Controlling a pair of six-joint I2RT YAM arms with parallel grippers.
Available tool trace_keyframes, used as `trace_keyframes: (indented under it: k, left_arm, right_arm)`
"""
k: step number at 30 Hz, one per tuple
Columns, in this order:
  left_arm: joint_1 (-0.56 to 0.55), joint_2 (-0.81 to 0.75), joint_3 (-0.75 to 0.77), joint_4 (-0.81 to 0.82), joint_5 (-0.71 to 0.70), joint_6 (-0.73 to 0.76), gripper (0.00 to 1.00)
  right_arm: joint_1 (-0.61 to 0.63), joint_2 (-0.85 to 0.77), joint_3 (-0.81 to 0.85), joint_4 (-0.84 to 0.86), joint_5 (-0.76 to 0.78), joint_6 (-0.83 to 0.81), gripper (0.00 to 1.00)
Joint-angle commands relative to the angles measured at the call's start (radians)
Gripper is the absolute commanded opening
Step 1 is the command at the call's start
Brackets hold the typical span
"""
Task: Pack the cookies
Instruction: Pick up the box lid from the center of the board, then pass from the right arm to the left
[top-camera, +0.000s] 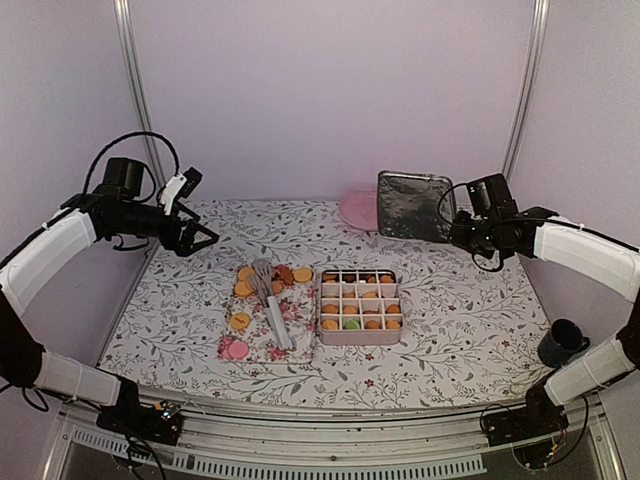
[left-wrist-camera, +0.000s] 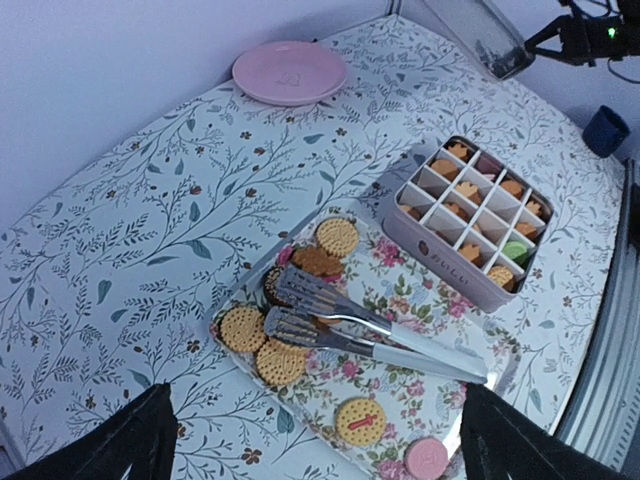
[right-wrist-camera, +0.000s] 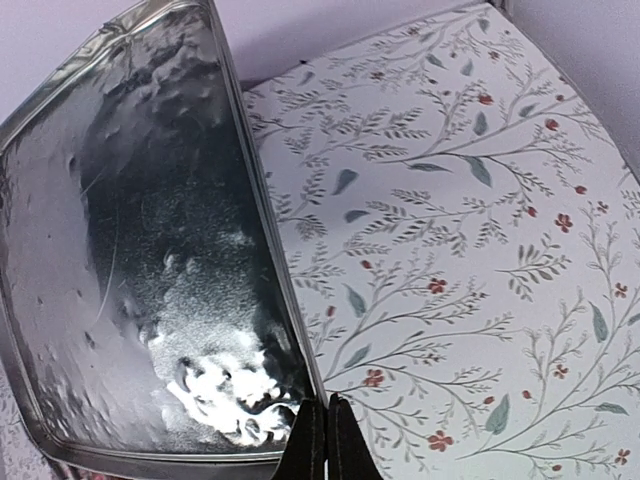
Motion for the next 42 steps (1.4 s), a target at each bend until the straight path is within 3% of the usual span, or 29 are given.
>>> trace_keyframes:
  k: [1,9,18,24,29,35,39,42]
  left_arm:
    - [-0.063,0.044,0.059,0.033,0.116,-0.11,0.99]
    - [-0.14,0.115,0.148,0.059,0.33,-0.212,0.93]
    - [-0.141,0.097,0.067,0.245,0.393,-0.42,0.94]
    - [-0.139,0.1,0.047,0.287,0.409,-0.49,0.88]
    - [-0.128,0.11,0.04,0.329,0.433,-0.549,0.7]
    - [-0.09,0.111,0.018,0.372,0.463,-0.598,0.34]
    - [-0.079,0.102,0.005,0.375,0.434,-0.593,0.05]
    - [-0.074,0.101,0.008,0.362,0.399,-0.575,0.0]
  right_arm:
    - [0.128,-0.069,0.006,0.135,-0.021,0.038,0.0]
    - [0.406,0.008,0.039,0.358,0.064,0.039,0.0]
    - [0.52,0.218,0.23,0.417,0.079,0.048,0.0]
    - [0.56,0.286,0.275,0.453,0.094,0.033,0.0]
    - [0.591,0.338,0.309,0.463,0.111,0.03,0.0]
    - [0.625,0.372,0.346,0.473,0.146,-0.006,0.0]
    - [0.644,0.374,0.348,0.495,0.166,-0.027,0.0]
    - [0.658,0.372,0.347,0.516,0.176,-0.054,0.0]
